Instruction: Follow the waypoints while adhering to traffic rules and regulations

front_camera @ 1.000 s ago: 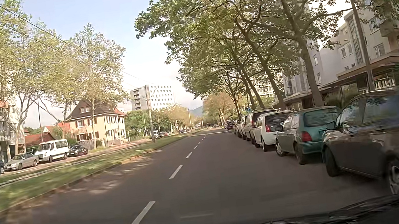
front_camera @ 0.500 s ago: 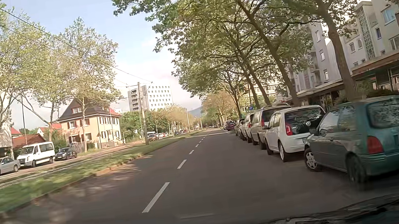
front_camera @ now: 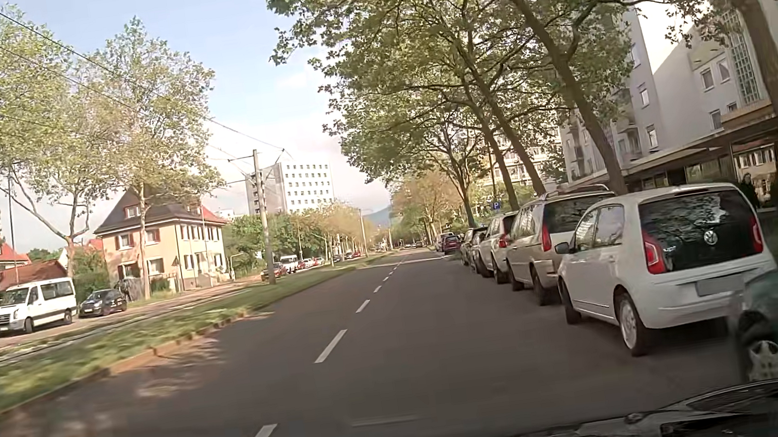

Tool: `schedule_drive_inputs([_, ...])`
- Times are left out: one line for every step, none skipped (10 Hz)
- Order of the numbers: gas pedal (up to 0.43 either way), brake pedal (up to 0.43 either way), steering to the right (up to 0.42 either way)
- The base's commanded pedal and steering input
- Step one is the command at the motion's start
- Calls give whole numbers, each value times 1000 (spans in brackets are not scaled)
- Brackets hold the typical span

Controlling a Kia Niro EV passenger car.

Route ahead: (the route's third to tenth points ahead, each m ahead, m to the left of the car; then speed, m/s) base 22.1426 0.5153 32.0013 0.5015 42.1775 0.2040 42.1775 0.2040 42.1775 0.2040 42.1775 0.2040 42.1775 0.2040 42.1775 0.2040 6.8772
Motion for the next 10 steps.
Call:
schedule_drive_inputs([28,0,-1])
schedule_drive_inputs([28,0,-2])
schedule_drive_inputs([28,0,-2])
schedule_drive_inputs([28,0,-2])
schedule_drive_inputs([28,0,-3])
schedule_drive_inputs([28,0,-3])
schedule_drive_inputs([28,0,-3])
schedule_drive_inputs([28,0,-3])
schedule_drive_inputs([28,0,-3])
schedule_drive_inputs([28,0,-3])
